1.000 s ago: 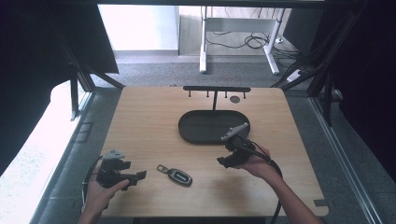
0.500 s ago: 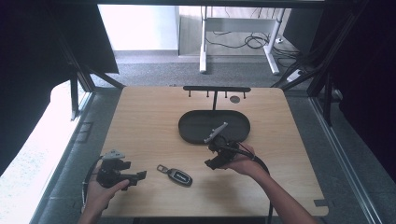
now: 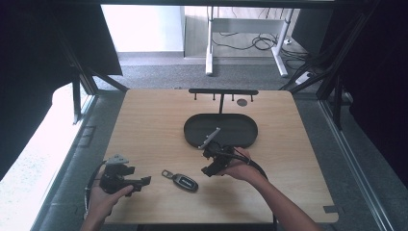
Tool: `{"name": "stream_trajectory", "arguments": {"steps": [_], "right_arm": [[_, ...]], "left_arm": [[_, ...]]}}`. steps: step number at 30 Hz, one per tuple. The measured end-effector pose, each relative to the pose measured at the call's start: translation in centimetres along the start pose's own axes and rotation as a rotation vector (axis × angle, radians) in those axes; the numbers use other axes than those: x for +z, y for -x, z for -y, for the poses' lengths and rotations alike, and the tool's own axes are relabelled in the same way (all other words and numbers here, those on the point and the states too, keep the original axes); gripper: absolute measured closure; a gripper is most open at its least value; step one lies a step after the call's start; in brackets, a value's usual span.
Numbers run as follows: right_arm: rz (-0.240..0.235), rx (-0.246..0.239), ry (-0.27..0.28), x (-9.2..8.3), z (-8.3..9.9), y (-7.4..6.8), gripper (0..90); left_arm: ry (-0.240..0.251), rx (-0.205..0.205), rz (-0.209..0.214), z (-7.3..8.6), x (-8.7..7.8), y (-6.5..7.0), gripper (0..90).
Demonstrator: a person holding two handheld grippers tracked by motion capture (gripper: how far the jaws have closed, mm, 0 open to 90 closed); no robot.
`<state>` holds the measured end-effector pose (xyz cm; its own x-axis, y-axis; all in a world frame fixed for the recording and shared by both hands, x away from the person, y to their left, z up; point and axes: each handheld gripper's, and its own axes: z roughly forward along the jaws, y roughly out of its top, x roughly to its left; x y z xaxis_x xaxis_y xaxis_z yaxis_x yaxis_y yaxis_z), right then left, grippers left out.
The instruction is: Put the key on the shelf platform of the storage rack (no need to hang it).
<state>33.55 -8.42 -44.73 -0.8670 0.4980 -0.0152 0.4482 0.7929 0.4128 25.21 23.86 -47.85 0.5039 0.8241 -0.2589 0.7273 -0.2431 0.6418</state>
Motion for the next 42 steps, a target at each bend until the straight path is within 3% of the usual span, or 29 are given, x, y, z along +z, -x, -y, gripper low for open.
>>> {"name": "stream_trajectory", "arguments": {"steps": [42], "right_arm": [[-0.082, -0.097, -0.059, 5.8, -3.2, -4.9, 31.3]], "left_arm": [[-0.007, 0.005, 0.003, 0.0, 0.2, 0.1, 18.7]]}}
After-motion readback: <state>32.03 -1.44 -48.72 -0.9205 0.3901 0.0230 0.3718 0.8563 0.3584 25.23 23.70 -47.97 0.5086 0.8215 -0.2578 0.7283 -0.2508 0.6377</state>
